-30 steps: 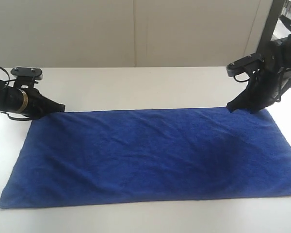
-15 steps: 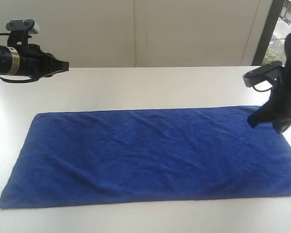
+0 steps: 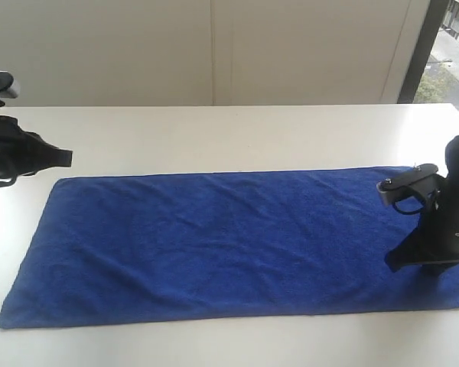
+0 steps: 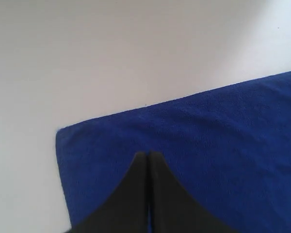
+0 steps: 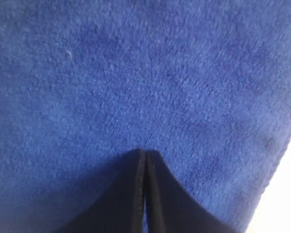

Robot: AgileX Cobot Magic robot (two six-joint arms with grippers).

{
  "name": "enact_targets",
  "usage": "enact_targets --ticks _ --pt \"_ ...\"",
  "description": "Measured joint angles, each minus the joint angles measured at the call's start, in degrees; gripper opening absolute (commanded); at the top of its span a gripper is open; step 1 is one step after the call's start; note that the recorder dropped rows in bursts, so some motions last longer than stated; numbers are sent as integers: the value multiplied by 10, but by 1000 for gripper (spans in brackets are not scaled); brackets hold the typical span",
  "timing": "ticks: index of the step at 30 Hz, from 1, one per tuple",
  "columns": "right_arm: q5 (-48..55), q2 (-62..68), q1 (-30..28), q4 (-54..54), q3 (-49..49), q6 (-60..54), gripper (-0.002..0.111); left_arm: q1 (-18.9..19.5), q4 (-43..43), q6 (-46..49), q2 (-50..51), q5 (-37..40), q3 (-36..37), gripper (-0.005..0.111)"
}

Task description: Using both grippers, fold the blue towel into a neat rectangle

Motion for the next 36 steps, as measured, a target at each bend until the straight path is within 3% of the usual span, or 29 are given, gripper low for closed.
enact_targets --ticks 9,29,33,36 --pt "-13 1 0 -4 22 9 0 0 0 3 -75 6 58 0" --pt "69 -53 22 -12 64 49 0 0 0 5 -85 -46 59 0" --pt "69 -123 19 -10 -21 69 3 0 0 5 -85 -59 59 0" --pt "95 -116 -14 15 -91 49 17 0 0 5 -85 -63 59 0"
